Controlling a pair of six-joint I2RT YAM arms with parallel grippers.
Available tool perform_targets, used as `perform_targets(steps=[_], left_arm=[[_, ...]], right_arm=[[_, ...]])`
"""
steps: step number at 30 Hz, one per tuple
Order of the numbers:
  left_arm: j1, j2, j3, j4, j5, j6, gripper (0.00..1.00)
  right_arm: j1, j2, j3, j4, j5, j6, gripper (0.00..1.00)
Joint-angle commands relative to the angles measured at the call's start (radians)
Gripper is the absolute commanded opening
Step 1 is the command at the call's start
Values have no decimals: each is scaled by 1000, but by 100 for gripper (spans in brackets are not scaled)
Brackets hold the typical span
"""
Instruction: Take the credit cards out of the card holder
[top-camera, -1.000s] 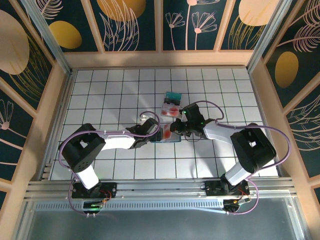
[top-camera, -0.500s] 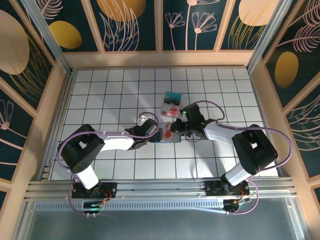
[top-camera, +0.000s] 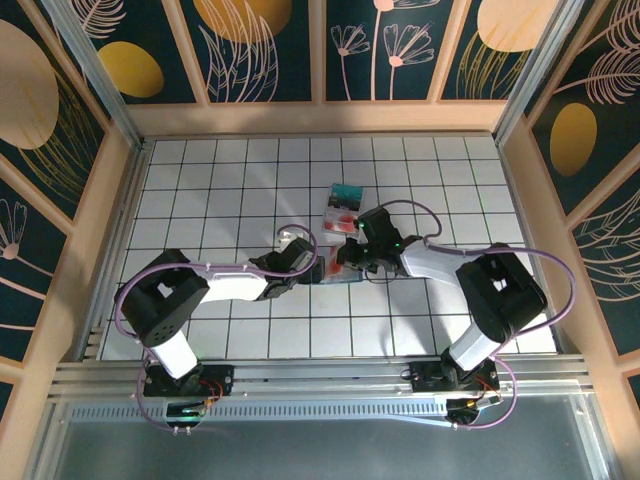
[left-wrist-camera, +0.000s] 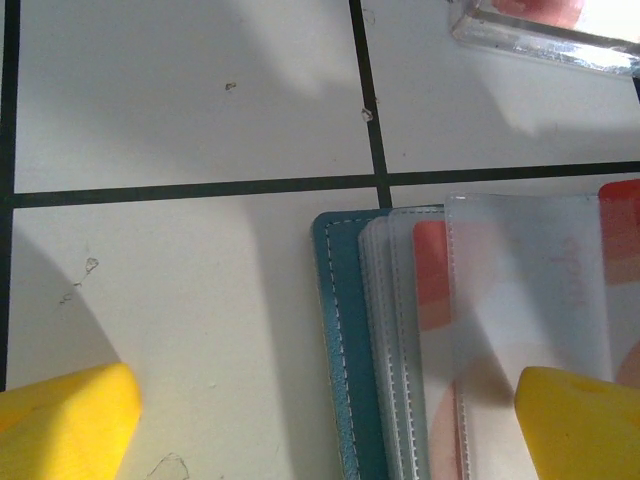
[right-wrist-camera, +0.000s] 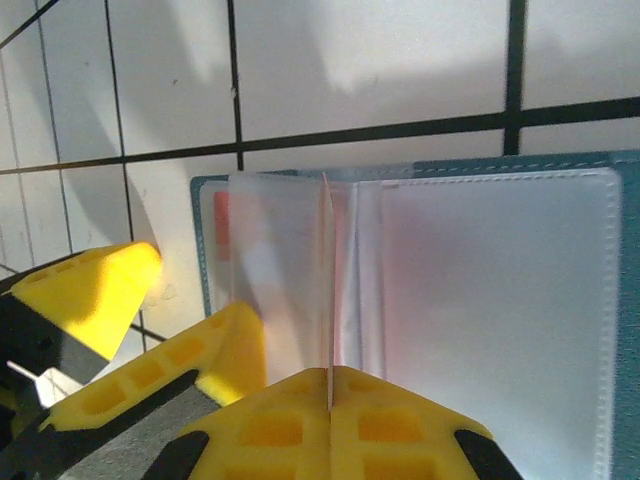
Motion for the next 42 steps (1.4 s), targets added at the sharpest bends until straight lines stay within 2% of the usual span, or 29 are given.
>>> perform_targets(steps=[1, 10, 19, 29, 37, 42], left_arm=[[7, 15, -52, -111, -7, -45, 97], [7, -42, -30, -129, -78, 16, 97], [6, -120, 16, -119, -71, 63, 99], [18, -268, -1, -128, -122, 16, 99], [132, -432, -144, 19, 51, -28, 99], [152, -463, -158, 25, 64, -26, 99]], right_arm=[[4, -54, 38, -126, 126, -66, 0], [2, -155, 133, -256, 243, -243, 0], [-2, -143, 291, -284, 345, -555, 0], [-48, -112, 325, -179, 329, -951, 0], [-62, -65, 333, -134, 237, -1097, 0], [-94, -25, 353, -132, 180, -1166, 0]])
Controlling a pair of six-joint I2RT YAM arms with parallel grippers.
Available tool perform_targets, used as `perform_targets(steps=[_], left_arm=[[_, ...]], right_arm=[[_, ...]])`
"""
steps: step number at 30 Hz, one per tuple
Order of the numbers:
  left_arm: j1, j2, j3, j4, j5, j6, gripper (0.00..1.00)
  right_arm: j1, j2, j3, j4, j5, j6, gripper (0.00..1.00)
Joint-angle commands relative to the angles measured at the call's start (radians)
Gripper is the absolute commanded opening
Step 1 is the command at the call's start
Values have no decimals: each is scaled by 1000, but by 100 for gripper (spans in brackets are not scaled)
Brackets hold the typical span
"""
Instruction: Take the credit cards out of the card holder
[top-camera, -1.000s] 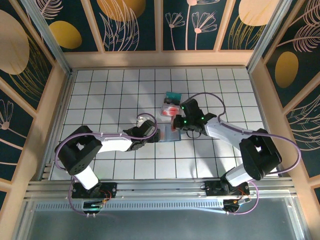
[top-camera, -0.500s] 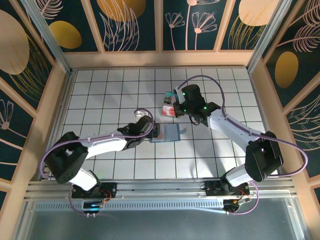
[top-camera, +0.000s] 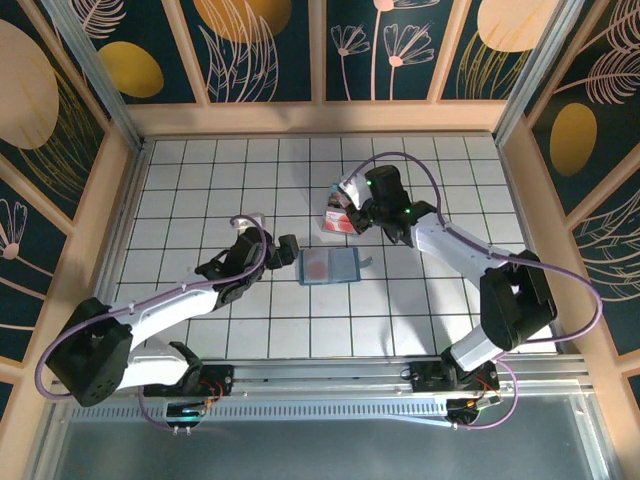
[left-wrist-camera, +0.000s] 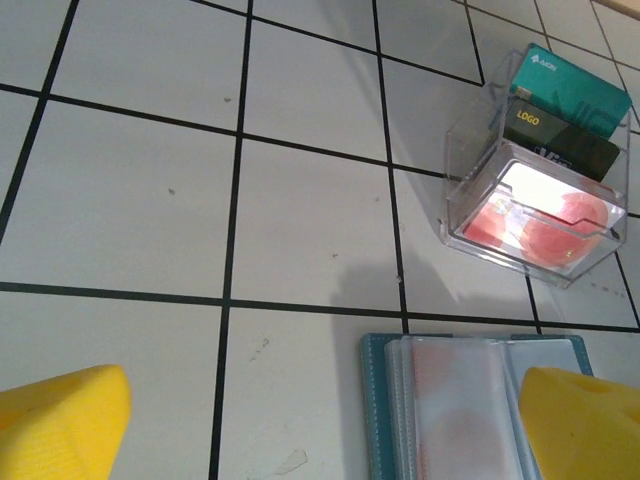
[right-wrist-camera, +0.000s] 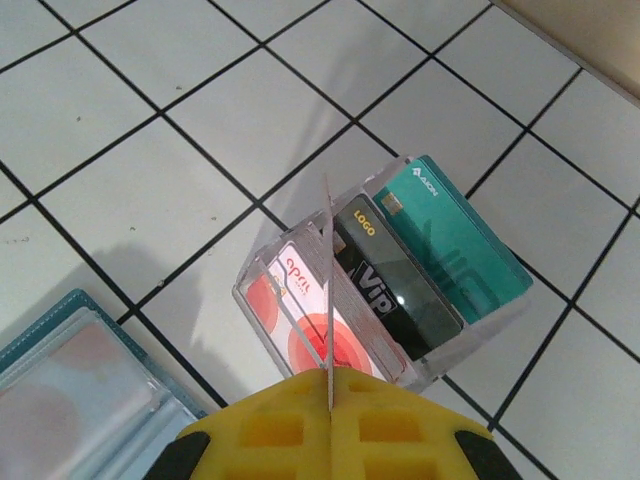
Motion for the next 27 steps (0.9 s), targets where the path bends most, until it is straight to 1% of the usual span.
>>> perform_targets(steps=[1, 10, 17, 27], left_arm=[[7, -21, -8, 47, 35, -14, 99], [18, -12, -11, 62, 42, -27, 99], [26, -18, -15, 60, 31, -32, 99], [31, -1, -15, 59, 34, -40, 99]], right_arm=[[-25, 39, 55, 21, -62, -92, 0], [-35, 154, 129, -59, -113, -168, 0], [-46, 198, 162, -102, -105, -204, 0], [-62, 244, 178, -133, -95, -212, 0]])
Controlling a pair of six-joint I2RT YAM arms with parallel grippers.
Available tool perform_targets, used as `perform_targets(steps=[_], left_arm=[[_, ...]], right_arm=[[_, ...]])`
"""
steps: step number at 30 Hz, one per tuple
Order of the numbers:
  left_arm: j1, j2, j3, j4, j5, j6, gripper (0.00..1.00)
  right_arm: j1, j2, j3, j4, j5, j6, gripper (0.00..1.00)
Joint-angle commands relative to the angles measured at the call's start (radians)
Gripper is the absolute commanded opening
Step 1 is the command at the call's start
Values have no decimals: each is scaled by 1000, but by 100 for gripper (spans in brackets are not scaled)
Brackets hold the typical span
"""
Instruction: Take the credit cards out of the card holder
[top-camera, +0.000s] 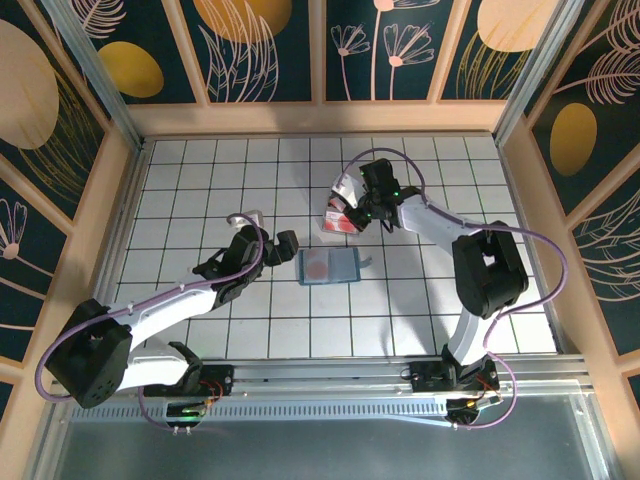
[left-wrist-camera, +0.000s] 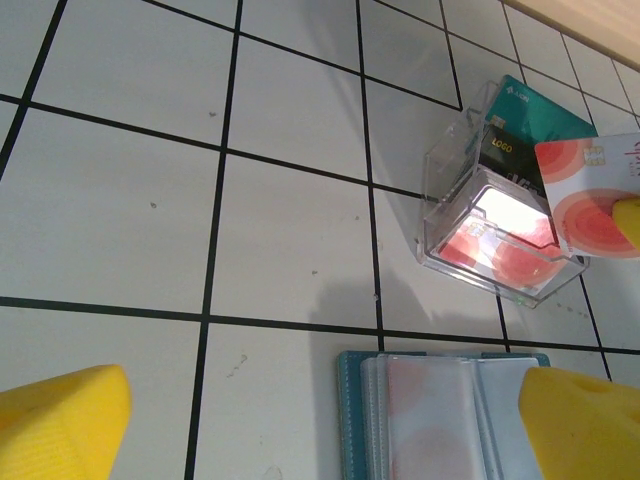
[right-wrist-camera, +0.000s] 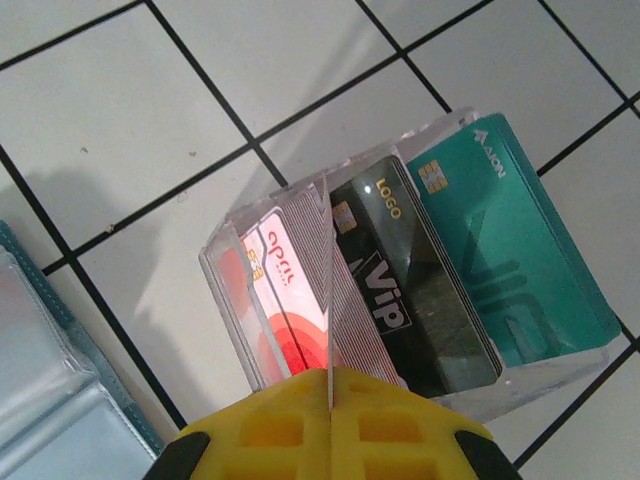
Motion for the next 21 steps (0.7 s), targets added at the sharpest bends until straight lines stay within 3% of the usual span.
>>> perform_targets(steps=[1, 21], left_arm=[[9, 3, -11, 15, 2, -15, 99], [18, 13, 1, 6, 6, -9, 99]], right_arm=[[-6, 20, 32, -39, -8, -22, 0], [-3, 125, 141, -174, -83, -42, 0]])
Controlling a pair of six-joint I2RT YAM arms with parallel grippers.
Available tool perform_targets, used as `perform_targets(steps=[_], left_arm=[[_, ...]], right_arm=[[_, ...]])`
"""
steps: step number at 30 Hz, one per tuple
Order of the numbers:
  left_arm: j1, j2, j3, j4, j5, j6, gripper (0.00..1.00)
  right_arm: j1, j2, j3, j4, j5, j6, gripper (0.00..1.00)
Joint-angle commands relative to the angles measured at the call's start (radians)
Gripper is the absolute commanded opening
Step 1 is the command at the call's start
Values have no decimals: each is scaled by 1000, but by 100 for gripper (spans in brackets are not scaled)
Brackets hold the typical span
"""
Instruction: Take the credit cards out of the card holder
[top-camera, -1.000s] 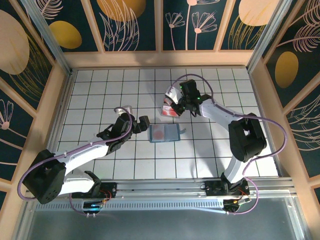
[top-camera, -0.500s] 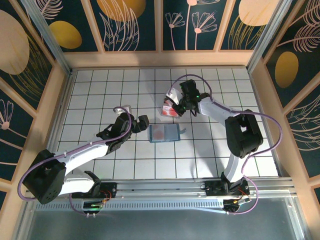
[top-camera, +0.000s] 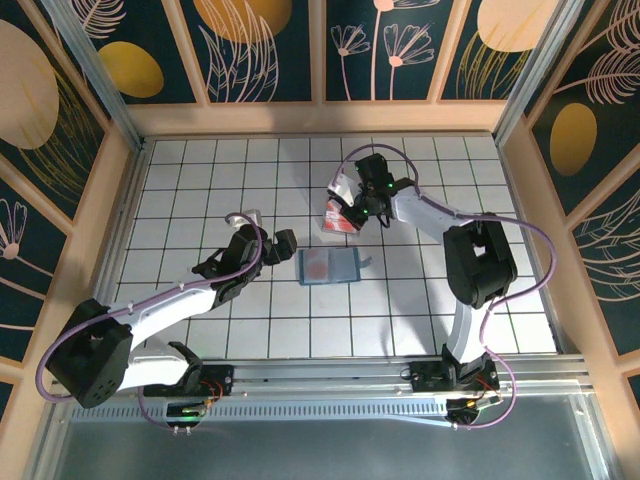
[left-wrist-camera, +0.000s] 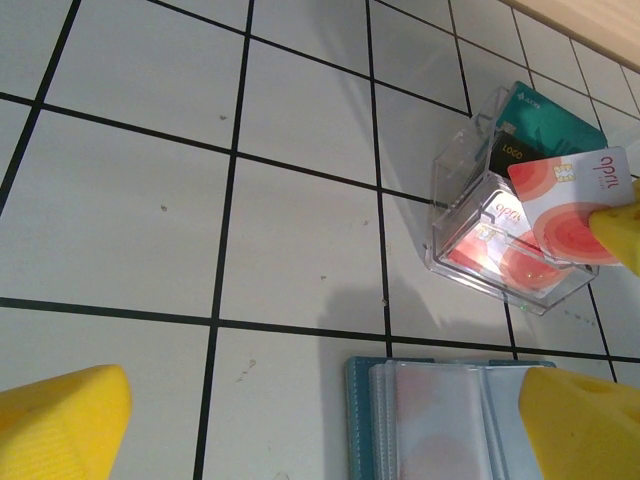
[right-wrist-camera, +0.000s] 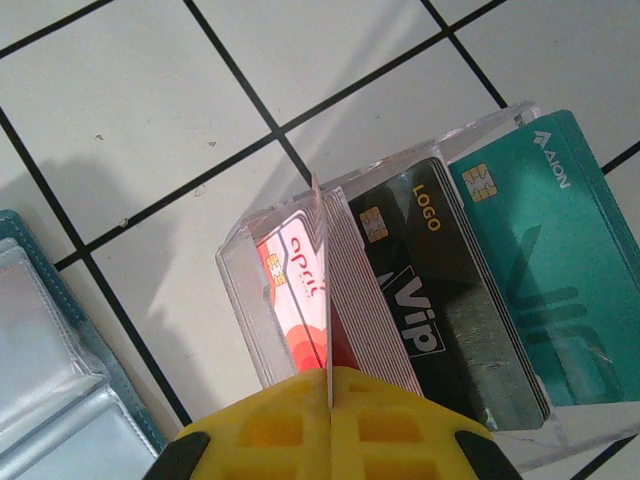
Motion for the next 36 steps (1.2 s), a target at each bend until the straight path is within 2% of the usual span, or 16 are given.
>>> perform_targets(steps=[1, 18, 27, 36], left_arm=[[7, 10, 0, 6, 6, -6, 99], [8, 18, 4, 0, 4, -2, 99], [8, 16, 9, -5, 2, 0, 99], [9, 15, 9, -1, 2, 3, 99]], right_arm=[[-1, 33, 28, -67, -31, -15, 0], [14, 115, 136, -101, -41, 1, 0], [-4, 167, 242, -243, -68, 6, 0], [-20, 159, 257, -293, -69, 6, 0]])
